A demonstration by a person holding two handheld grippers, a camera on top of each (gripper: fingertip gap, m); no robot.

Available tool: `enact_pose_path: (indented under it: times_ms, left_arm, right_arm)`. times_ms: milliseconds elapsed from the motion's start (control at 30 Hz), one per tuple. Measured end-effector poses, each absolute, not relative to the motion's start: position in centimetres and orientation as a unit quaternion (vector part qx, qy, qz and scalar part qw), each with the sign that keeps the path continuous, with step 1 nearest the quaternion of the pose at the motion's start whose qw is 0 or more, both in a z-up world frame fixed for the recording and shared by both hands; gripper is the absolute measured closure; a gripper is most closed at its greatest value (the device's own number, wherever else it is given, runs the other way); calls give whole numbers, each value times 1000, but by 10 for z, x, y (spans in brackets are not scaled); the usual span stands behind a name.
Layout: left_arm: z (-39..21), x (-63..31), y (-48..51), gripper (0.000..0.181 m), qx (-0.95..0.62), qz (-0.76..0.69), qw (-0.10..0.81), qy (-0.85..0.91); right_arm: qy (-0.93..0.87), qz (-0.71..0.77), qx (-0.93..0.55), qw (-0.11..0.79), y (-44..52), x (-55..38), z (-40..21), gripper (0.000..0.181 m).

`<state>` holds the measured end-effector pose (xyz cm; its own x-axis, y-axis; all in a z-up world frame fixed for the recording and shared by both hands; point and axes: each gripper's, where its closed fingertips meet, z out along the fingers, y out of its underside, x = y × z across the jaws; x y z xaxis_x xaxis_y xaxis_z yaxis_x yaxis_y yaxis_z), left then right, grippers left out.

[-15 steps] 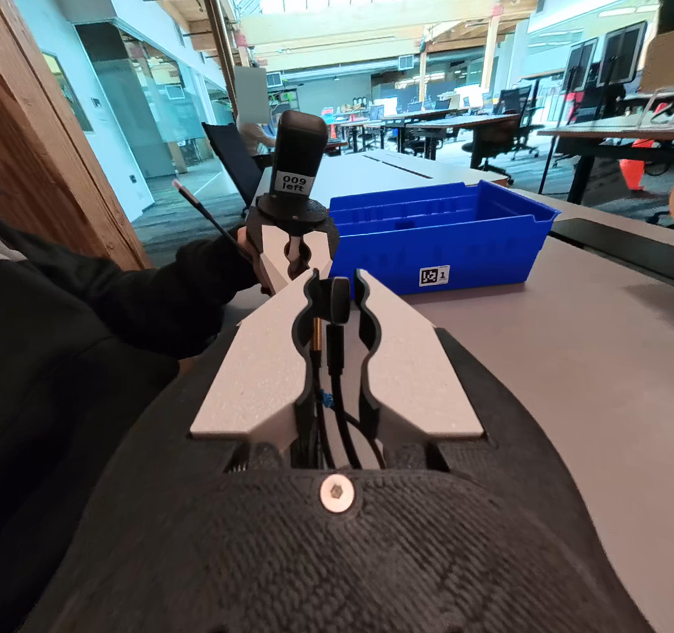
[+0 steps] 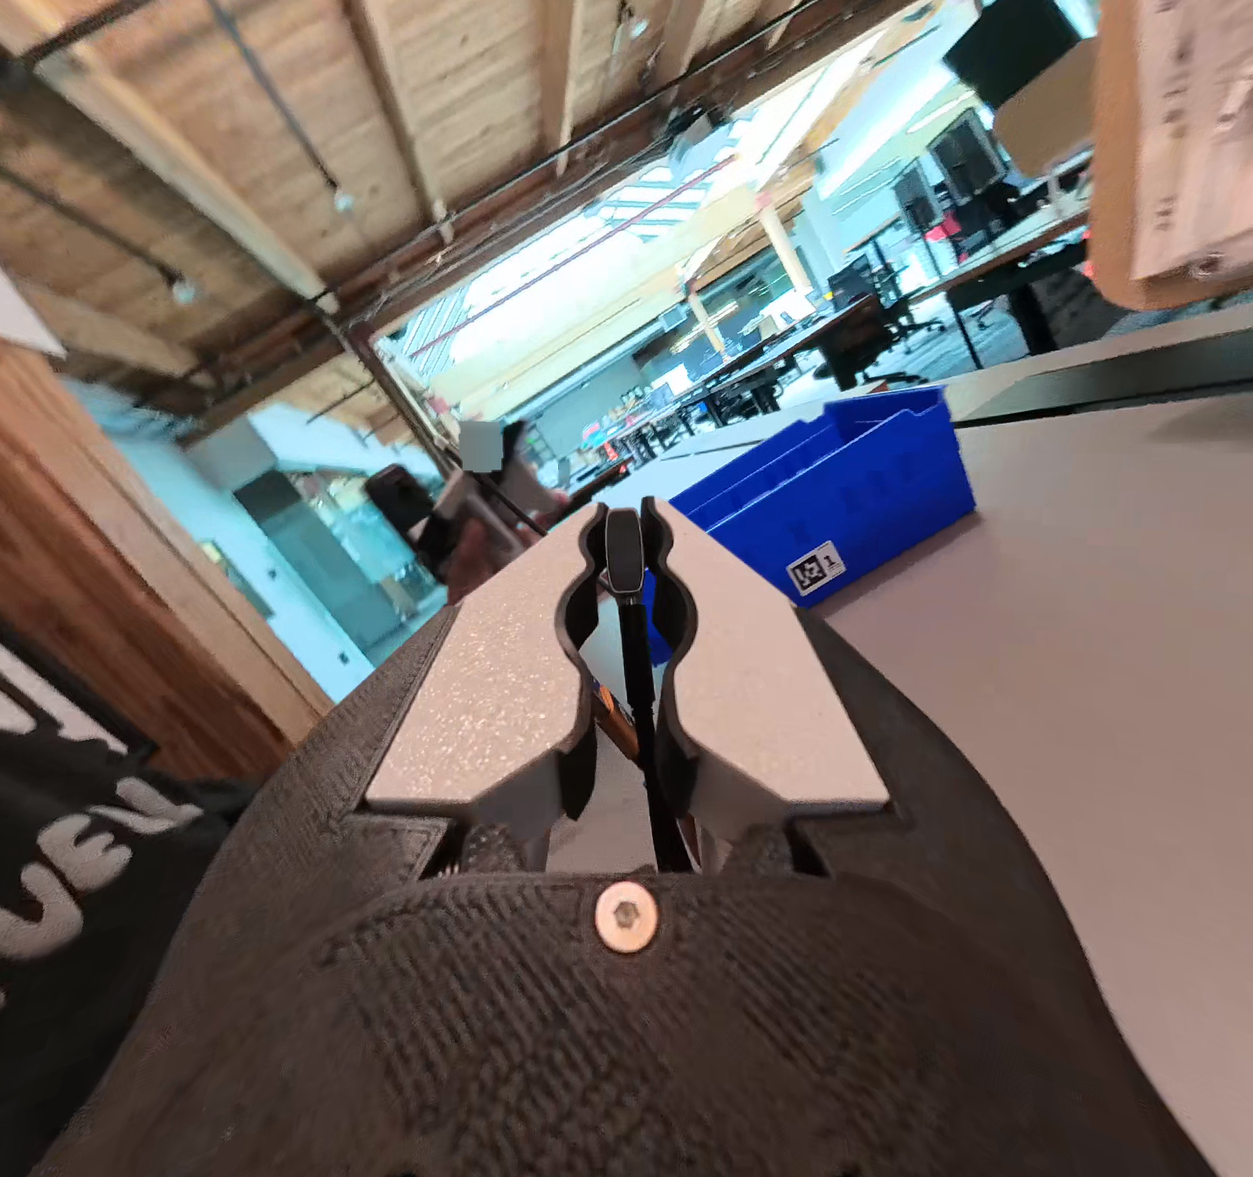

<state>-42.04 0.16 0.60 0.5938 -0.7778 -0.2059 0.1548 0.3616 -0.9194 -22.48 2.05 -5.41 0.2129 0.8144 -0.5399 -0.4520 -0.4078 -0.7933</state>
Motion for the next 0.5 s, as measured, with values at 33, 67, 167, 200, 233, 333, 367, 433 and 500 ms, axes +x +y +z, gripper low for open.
enact_pose_path:
  times_ms: [33,67,167,200,233,333,367,433,500]
  left_arm:
    - [9,-417,-11,145,-460,-270,761,368]
    - [10,-408,-23,144,-451,-248,755,406]
    - [-4,-366,-53,135,-421,-228,717,506]
    - [-14,-350,-57,131,-415,-220,703,533]
    - [-26,-335,-55,127,-414,-208,694,551]
    - [-64,-301,-33,116,-436,-190,674,565]
    - [-75,-293,-24,115,-444,-183,674,562]
    - [-91,-286,-8,116,-449,-154,686,551]
    - [-102,-284,3,121,-448,-114,698,547]
  right_arm:
    - [-142,610,-580,520,24,-220,-55,173]
    - [-124,612,-583,520,29,-215,-57,173]
    - [-98,620,-584,516,36,-208,-63,173]
    - [-93,626,-581,512,36,-208,-63,173]
    - [-86,627,-579,514,36,-207,-62,173]
    - [-88,631,-578,510,34,-210,-62,173]
    - [-92,634,-577,507,32,-211,-61,173]
    - [-97,645,-574,494,28,-215,-62,173]
    - [-104,656,-574,480,25,-220,-64,173]
